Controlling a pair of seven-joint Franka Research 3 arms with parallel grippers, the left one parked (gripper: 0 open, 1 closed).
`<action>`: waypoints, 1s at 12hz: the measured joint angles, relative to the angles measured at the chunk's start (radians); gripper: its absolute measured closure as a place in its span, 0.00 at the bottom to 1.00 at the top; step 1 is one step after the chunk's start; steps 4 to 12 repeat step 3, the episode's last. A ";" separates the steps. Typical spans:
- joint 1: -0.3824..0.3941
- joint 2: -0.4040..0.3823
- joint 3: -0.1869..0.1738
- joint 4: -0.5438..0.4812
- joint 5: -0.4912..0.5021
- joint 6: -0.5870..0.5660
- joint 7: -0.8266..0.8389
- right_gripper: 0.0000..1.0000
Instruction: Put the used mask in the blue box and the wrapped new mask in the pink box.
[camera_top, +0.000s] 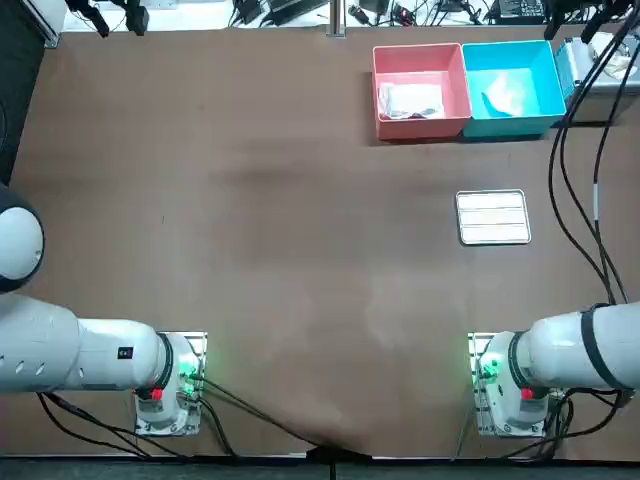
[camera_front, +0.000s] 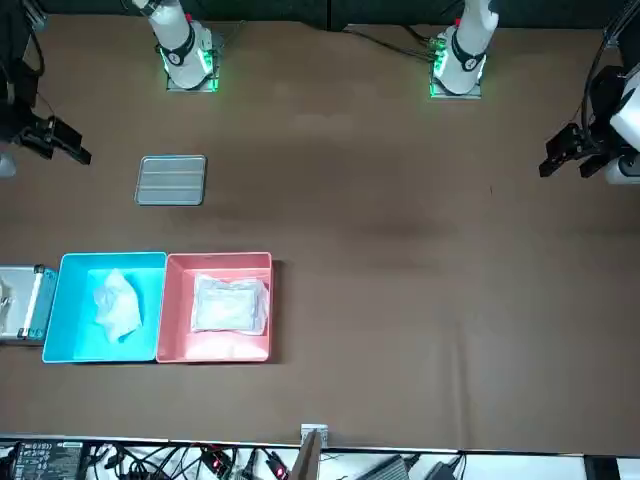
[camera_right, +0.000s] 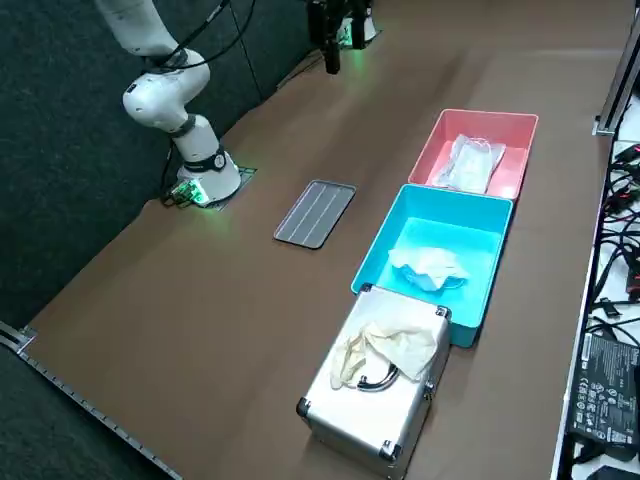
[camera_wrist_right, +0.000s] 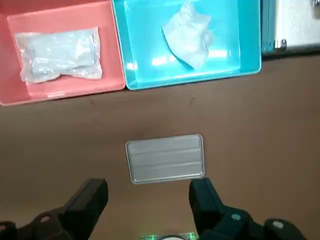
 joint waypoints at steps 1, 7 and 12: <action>-0.001 -0.025 0.002 -0.030 -0.002 0.001 0.000 0.00; -0.001 -0.060 0.003 -0.070 -0.004 0.002 0.000 0.00; -0.001 -0.060 0.003 -0.070 -0.004 0.002 0.000 0.00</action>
